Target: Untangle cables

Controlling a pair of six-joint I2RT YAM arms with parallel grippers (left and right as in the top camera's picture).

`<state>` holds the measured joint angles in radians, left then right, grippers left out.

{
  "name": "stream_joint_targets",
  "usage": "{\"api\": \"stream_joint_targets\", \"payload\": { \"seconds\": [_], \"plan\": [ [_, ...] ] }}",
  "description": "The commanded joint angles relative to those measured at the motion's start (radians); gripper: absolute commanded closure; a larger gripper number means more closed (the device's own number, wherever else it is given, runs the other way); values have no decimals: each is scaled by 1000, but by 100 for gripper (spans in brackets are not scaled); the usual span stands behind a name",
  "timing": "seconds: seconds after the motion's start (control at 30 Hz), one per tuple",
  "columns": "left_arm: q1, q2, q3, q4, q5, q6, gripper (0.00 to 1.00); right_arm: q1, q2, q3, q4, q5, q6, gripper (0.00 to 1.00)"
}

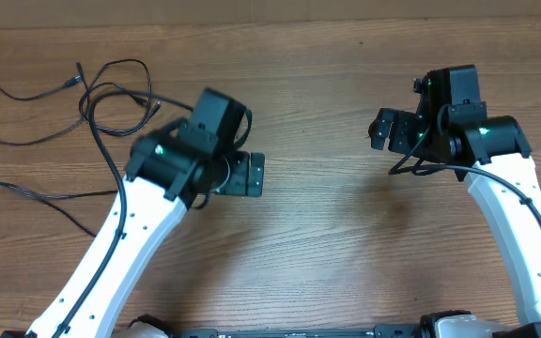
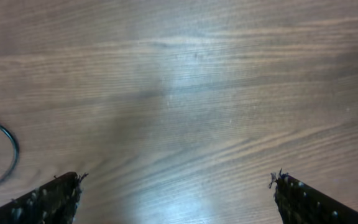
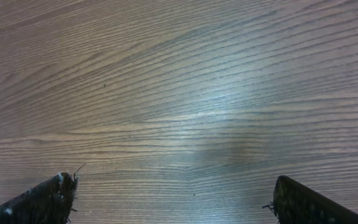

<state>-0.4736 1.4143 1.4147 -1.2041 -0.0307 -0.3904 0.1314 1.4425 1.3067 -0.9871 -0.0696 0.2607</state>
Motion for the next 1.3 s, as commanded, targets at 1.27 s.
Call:
{"api": "stream_joint_targets", "payload": {
  "seconds": [1.27],
  "plan": [
    [-7,4,-73,42,5,-89,0,-5,-21,24,5,13,-4,0]
  ]
}}
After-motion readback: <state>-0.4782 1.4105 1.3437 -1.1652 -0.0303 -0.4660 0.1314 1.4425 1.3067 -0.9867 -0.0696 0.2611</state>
